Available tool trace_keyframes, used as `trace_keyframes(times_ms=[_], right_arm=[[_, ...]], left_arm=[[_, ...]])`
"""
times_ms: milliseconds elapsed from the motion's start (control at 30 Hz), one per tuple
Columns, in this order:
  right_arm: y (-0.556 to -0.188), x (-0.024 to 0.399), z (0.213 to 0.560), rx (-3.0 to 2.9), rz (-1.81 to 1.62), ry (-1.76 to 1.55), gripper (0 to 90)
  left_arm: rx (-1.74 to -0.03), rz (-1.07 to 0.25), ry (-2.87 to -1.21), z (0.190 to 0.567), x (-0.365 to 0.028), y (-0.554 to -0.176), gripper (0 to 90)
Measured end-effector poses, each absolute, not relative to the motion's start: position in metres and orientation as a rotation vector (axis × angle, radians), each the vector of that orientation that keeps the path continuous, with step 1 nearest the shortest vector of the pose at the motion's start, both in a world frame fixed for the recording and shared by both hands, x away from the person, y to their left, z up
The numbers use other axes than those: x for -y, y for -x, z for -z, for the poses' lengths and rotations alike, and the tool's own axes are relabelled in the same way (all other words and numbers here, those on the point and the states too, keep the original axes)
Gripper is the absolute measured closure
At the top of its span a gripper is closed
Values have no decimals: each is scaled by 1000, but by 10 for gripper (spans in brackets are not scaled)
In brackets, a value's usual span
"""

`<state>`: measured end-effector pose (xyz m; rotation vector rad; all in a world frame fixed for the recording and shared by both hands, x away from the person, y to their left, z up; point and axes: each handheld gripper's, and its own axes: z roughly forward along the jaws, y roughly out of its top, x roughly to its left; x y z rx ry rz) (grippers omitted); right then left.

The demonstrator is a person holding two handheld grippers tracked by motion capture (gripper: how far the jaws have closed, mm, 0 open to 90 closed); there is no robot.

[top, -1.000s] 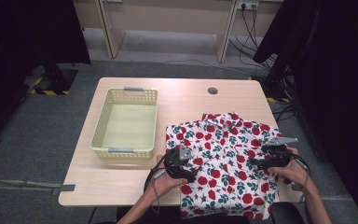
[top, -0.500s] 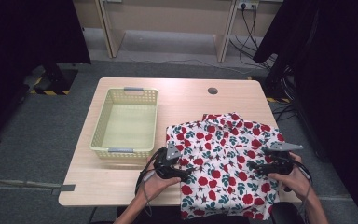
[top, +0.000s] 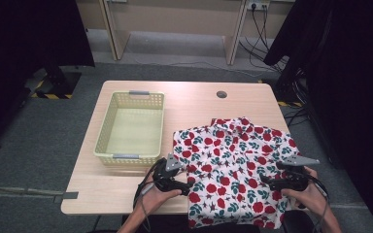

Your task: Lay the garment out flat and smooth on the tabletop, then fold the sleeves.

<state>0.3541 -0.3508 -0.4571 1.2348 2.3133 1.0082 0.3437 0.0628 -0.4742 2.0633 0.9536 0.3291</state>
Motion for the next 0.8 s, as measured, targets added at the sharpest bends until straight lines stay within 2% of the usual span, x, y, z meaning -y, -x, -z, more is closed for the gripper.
trace_keyframes(times_ms=[800], right_arm=[[-347,350,460,-2319,-1019,-1235,97]], left_arm=[[-1029,-359,-2020,475,-86,-333,62]])
